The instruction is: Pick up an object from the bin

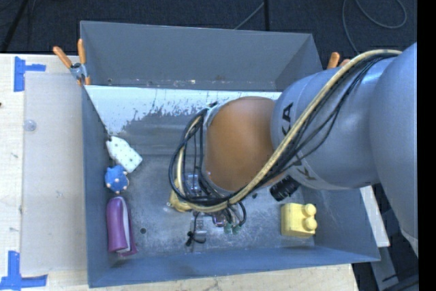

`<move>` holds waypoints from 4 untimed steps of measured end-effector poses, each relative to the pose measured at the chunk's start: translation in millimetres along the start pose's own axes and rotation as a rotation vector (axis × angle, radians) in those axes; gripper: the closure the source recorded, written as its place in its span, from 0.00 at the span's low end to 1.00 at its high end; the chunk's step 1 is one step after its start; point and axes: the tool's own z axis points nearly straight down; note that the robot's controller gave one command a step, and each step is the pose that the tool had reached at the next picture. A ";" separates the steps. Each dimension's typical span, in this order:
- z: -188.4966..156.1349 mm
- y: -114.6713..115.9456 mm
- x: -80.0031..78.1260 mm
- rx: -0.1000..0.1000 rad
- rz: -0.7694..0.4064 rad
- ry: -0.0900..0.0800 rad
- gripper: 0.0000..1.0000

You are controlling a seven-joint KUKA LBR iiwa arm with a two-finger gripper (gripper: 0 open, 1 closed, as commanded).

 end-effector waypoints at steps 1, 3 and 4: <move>-4.2 -0.7 -1.9 -0.001 0.004 -0.007 0.00; 7.1 -1.6 -9.2 0.000 -0.050 -0.005 0.00; 25.0 -8.7 -30.4 -0.002 -0.184 -0.013 0.00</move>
Offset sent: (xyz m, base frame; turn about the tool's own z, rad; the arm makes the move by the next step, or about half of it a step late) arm 0.0654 -0.0414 -0.0800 -0.1688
